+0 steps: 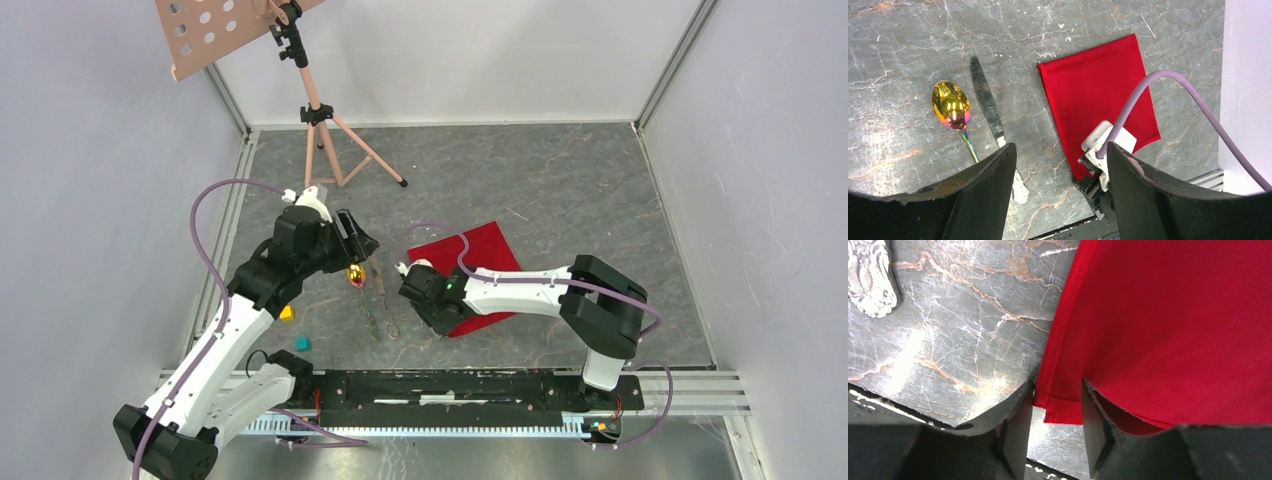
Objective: Fold the napkin into a case and place the utensils inside
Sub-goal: Smooth out the lower triangle-folded napkin at the center of the board.
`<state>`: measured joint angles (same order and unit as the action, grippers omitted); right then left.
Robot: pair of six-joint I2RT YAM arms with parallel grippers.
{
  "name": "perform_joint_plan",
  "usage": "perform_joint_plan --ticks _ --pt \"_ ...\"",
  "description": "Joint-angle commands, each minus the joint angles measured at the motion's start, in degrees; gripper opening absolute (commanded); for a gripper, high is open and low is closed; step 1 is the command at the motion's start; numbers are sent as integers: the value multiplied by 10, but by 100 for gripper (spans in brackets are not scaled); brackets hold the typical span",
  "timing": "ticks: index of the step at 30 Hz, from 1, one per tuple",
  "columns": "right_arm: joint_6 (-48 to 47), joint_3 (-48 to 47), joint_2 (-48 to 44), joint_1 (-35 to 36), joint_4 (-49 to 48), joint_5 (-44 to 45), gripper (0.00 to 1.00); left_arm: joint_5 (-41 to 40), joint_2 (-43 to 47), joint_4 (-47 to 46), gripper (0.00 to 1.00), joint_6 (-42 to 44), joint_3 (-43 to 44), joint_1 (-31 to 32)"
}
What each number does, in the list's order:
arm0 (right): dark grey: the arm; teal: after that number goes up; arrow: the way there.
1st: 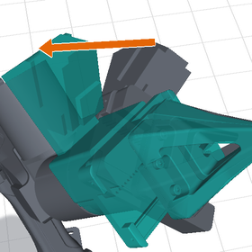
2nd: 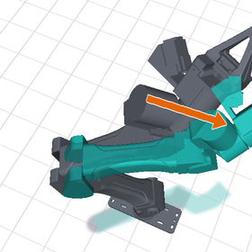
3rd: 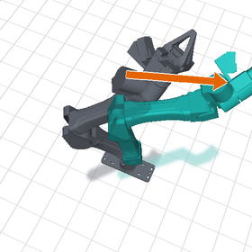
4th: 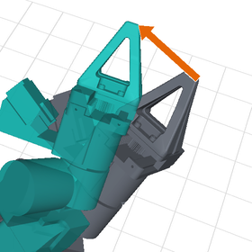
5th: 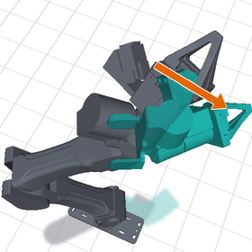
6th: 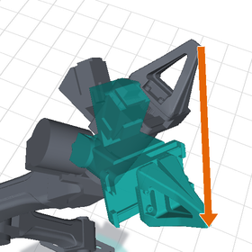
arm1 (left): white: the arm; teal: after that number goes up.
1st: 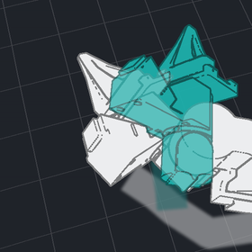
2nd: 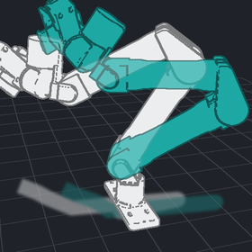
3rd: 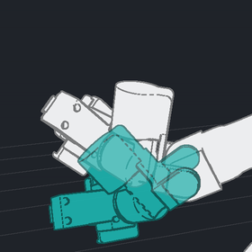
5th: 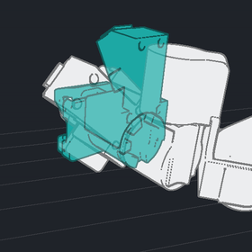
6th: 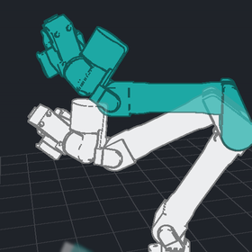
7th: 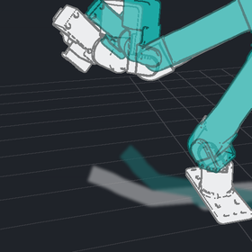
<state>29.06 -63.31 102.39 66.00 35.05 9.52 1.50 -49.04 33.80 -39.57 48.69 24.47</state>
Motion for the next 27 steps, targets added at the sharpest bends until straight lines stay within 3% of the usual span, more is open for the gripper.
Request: perform_joint_plan --ticks 1,9,13,17,20,27 --pt "12 24 33 3 -1 47 40 -11 -9 -15 73 27 14 -1" --pt "-6 34 8 1 -36 60 1 10 -40 -30 73 22 6 -1" --pt "-21 63 -51 -12 -98 27 0 73 -93 -54 75 7 -1 -1" --pt "-15 128 -133 -48 -189 -56 0 187 -173 -108 76 -36 -12 0" --pt "0 186 -183 -81 -255 -119 0 244 -211 -197 77 -101 -43 1" --pt "34 288 -267 -150 -354 -203 0 275 -301 -318 80 -218 -68 9"
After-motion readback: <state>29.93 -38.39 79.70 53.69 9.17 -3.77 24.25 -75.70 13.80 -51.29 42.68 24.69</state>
